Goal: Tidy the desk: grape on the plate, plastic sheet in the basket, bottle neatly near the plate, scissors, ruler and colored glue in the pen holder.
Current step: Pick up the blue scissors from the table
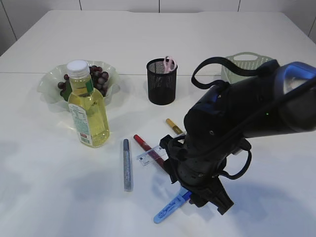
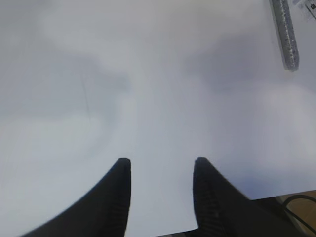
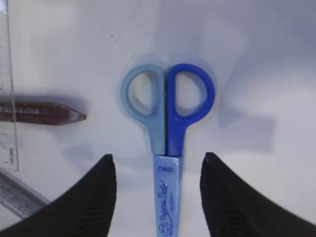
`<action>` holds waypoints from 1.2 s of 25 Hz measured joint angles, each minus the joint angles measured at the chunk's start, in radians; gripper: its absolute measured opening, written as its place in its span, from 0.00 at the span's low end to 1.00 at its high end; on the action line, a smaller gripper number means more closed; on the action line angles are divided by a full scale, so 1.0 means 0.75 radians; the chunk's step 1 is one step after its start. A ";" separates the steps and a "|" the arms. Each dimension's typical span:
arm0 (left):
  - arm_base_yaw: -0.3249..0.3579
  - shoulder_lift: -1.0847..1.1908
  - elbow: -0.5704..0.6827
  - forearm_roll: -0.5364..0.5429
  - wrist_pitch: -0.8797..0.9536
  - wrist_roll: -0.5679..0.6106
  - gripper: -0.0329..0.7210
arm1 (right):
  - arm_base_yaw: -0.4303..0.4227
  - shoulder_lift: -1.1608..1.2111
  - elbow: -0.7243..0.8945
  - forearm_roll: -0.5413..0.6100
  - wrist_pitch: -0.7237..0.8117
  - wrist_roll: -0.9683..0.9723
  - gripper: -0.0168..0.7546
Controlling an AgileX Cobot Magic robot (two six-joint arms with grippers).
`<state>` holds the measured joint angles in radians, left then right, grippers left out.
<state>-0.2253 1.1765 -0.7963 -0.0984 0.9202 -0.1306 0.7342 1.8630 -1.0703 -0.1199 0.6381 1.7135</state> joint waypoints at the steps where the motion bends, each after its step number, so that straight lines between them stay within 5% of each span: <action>1: 0.000 0.000 0.000 0.000 0.000 0.000 0.45 | 0.000 0.009 0.000 0.006 0.000 0.000 0.59; 30: 0.000 0.000 0.000 0.010 0.000 0.000 0.45 | 0.000 0.112 -0.005 0.045 -0.028 0.006 0.59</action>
<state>-0.2253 1.1765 -0.7963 -0.0907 0.9202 -0.1306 0.7342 1.9469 -1.0737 -0.0863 0.6174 1.7180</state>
